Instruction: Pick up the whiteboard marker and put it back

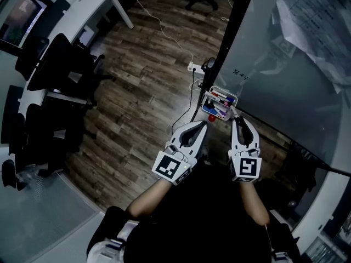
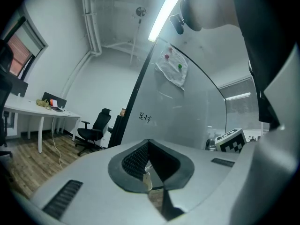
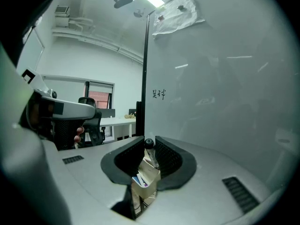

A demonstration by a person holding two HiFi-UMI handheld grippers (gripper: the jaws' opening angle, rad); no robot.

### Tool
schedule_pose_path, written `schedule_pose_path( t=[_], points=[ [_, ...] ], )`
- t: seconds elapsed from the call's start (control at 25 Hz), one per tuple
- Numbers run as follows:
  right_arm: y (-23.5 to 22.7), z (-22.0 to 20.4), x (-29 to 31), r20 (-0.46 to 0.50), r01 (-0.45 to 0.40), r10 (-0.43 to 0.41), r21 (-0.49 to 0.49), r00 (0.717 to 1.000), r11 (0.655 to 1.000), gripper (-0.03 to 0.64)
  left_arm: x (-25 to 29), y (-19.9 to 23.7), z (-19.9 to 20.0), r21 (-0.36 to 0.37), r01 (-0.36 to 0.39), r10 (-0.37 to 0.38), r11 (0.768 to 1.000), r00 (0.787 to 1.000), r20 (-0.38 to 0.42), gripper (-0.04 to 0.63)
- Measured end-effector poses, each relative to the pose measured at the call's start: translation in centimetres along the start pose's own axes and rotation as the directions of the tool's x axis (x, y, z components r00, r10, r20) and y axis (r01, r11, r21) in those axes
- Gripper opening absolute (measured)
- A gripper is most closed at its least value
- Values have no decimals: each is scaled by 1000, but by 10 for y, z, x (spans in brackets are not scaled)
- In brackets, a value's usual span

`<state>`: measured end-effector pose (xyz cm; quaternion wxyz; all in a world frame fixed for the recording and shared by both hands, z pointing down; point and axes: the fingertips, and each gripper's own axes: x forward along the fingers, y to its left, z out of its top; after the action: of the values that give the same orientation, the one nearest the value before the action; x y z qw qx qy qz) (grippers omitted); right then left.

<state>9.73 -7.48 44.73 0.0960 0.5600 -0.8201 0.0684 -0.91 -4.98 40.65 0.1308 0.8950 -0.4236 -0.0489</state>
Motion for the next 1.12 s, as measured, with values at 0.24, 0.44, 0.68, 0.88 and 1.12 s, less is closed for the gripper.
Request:
schedule_pose_path(
  t=[0.24,0.44,0.68,0.88,1.12],
  points=[
    [1,5,-10,18,-5,5,8,1000,1000,80,-5,-7,-1,8,-3,3,1000,1000,2,9],
    [1,6,-20,24,-14,13,11,1000,1000,80,-10,-16,-2,14,-7,7,1000,1000,0,9],
    [-1,10,-38,60,-36,35,13,998,999,80,-14,-31,-5,20,-20,20,1000,1000,10,9],
    [-2,12,-52,97,-53,52,13,994,998,78,-14,-41,-5,25,-37,37,999,999,15,9],
    [0,12,-68,102,-94,91,25,991,995,78,-16,-54,-2,50,-56,55,997,998,21,9]
  ],
)
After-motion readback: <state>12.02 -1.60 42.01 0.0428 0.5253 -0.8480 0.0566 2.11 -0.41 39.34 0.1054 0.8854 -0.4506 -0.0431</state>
